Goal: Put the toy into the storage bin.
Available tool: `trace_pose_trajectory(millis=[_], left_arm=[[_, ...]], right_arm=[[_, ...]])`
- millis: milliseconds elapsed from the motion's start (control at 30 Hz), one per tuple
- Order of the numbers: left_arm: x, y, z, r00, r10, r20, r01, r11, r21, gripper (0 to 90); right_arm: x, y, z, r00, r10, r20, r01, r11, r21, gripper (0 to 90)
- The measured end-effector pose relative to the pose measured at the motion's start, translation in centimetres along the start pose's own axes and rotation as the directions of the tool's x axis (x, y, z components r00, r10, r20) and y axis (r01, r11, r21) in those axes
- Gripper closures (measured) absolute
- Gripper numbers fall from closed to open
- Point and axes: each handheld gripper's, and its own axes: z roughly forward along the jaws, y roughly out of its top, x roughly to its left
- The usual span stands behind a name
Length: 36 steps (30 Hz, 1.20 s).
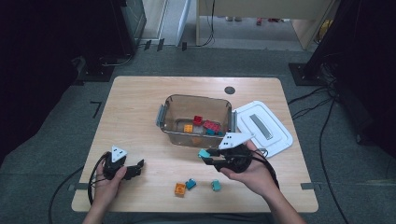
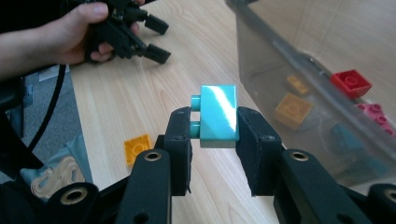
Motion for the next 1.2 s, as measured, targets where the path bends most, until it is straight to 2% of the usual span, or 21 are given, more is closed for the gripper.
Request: trace_pose_trajectory(millis=[467, 800, 1200], left_arm=[[0.0, 0.0, 0.0, 1.0000, -0.001, 0.000, 0.001, 1.0000, 0.000, 13.5], [0.0, 0.0, 0.0, 1.0000, -0.002, 0.000, 0.002, 1.0000, -0.001, 13.5], [0.0, 0.0, 0.0, 1.0000, 0.000, -0.001, 0.000, 1.0000, -0.001, 13.5]], right_arm=[[-0.9, 3.2, -1.5, 0.9999, -0.007, 0.011, 0.007, 1.000, -0.024, 67.6], [-1.8, 5.1, -2.0, 0.9995, -0.007, 0.031, 0.008, 0.999, -0.041, 67.6], [-4.1, 7.2, -1.4, 0.9970, 0.027, 0.073, -0.023, 0.998, -0.060, 67.6]])
